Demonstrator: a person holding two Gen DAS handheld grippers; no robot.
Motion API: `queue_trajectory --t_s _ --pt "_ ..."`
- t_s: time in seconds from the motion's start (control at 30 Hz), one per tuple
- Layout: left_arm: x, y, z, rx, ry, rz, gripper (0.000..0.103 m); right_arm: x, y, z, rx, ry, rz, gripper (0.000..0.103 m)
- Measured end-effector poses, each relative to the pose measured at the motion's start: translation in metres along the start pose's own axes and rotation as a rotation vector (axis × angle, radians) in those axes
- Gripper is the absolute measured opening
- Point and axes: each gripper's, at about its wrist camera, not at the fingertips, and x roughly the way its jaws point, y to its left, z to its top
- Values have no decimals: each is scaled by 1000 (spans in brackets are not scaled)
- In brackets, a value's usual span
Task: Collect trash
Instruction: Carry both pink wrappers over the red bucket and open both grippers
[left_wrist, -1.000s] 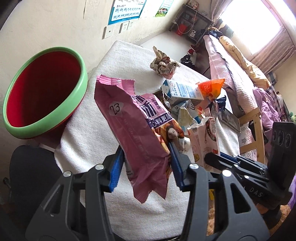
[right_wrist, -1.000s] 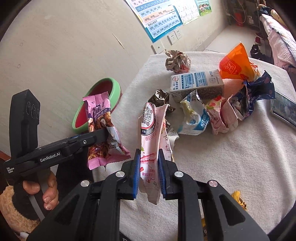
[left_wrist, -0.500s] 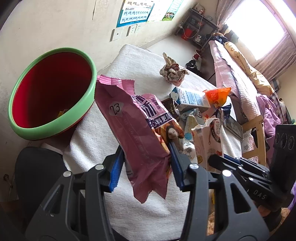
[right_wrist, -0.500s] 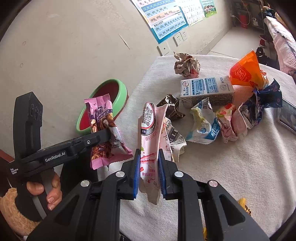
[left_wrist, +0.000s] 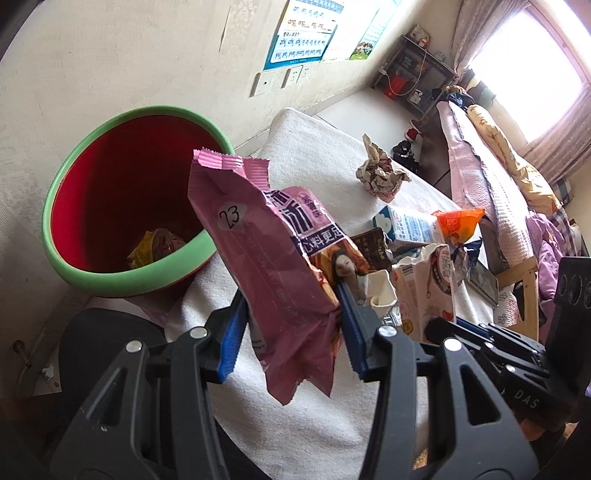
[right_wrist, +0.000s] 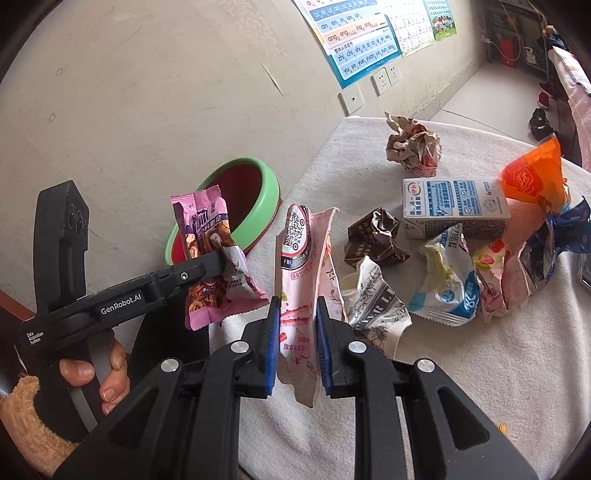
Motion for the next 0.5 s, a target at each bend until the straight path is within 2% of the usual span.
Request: queue_trajectory --t_s 0.5 --pt "-12 46 24 -34 -72 103 45 35 33 35 -68 20 35 18"
